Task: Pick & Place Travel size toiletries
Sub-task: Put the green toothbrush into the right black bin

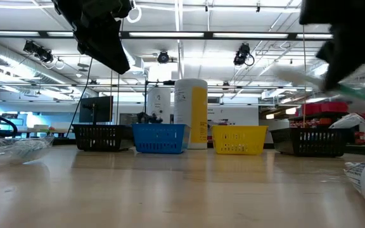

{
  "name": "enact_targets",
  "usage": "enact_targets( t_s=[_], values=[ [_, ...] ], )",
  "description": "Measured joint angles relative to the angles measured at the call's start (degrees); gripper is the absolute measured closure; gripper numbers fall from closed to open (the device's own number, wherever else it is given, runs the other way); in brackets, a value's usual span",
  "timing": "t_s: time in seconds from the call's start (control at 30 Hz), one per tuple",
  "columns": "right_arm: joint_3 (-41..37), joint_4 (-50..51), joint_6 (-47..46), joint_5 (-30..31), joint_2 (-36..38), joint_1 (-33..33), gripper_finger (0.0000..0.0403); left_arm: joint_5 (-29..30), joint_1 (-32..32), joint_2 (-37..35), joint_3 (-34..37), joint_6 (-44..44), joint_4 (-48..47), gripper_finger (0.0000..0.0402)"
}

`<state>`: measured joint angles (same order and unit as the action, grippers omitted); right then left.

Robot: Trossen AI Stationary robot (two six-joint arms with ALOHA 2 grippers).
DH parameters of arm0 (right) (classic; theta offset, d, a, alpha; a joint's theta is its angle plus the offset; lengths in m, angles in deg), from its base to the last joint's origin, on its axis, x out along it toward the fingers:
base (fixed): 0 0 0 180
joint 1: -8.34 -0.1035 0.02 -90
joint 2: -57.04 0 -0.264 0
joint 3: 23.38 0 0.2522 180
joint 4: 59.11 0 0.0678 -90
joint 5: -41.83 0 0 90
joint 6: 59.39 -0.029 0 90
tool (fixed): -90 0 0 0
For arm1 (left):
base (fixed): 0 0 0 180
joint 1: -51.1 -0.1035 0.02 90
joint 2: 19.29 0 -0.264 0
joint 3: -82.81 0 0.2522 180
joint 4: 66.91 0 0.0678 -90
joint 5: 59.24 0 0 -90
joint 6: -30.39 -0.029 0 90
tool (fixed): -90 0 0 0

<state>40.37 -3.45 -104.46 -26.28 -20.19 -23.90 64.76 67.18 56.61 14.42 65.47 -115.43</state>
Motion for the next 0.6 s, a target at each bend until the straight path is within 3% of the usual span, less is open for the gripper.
enact_targets(
  t_s=[0.1, 0.2, 0.4, 0.6],
  values=[
    [0.0, 4.5, -0.1, 8.5, 4.4, 3.7, 0.0376, 0.2, 0.0, 0.0, 0.0, -0.9, 0.1, 0.0228],
    [0.0, 9.9, -2.3, 9.2, 7.5, 9.6, 0.0376, 0.5, 0.0, 0.0, 0.0, -1.4, 0.2, 0.0228],
    [-0.1, 22.2, -6.4, 1.3, 8.2, 24.3, 0.0377, 0.5, 0.0, 0.0, 0.0, -1.6, 1.5, 0.0228],
    [-1.4, 18.5, 0.5, -9.8, 8.1, 39.1, 0.0377, 0.5, 0.0, 0.0, 0.0, -2.9, 2.5, 0.0228]
  ],
)
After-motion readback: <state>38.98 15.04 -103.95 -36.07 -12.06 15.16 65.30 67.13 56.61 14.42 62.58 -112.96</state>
